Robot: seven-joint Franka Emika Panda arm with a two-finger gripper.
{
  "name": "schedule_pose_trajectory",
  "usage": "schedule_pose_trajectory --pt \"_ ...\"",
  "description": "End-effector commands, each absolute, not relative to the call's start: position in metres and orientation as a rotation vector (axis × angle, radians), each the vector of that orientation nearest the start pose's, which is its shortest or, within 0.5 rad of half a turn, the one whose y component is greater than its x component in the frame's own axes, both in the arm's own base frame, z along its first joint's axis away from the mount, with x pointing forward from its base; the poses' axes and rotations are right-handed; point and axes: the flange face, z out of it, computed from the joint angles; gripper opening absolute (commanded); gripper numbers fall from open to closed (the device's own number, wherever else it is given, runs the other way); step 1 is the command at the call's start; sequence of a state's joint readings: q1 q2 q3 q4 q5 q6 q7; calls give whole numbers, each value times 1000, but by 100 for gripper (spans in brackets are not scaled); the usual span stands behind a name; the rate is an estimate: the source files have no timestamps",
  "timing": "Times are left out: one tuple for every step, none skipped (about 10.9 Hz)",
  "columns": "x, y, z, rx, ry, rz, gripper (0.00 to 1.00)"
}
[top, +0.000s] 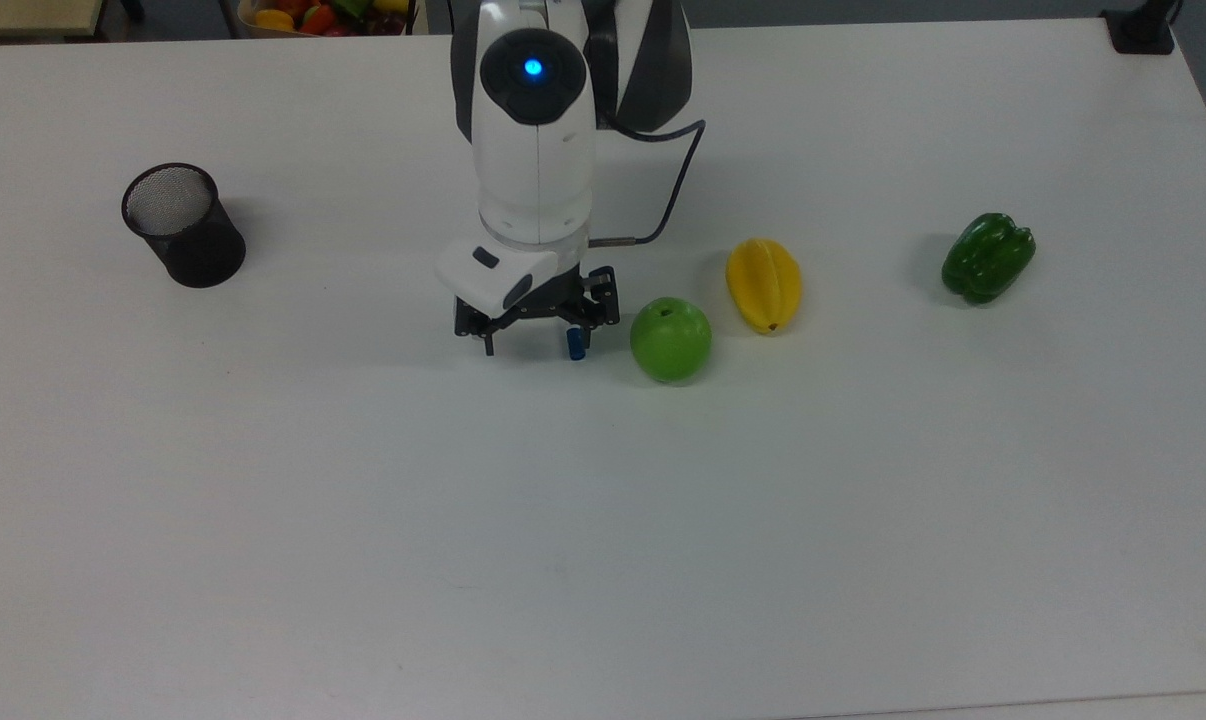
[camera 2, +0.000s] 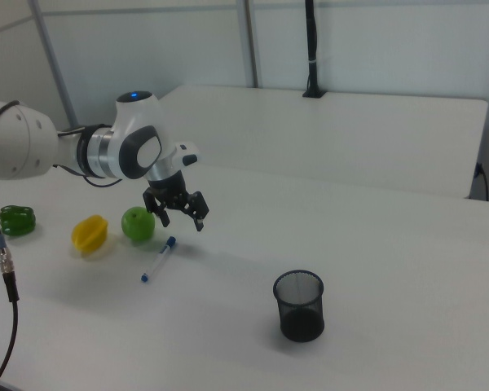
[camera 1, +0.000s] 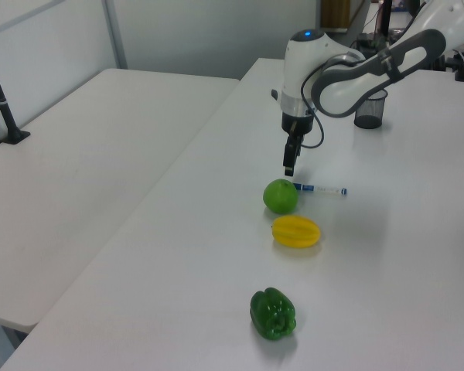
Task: Take marker pen
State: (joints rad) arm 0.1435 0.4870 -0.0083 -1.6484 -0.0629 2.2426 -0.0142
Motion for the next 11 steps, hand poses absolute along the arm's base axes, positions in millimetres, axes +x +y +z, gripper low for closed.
schedule_pose_trajectory --pt "659 66 418 -3200 -214 -137 100" --pt "648 59 446 -3201 -187 -126 100" --pt "635 52 480 -3203 -164 -124 100" --pt "619 47 511 -3203 -138 -109 100" --pt "602 37 540 -3204 -71 -85 100" --pt "587 36 565 -3197 16 -66 100" --pt "571 37 584 -3175 116 -46 100" --pt "557 37 598 -3165 157 -3 100" --pt "542 38 612 -3165 157 48 100" --pt "528 39 624 -3169 150 118 100" --pt "521 31 629 -3169 159 165 100"
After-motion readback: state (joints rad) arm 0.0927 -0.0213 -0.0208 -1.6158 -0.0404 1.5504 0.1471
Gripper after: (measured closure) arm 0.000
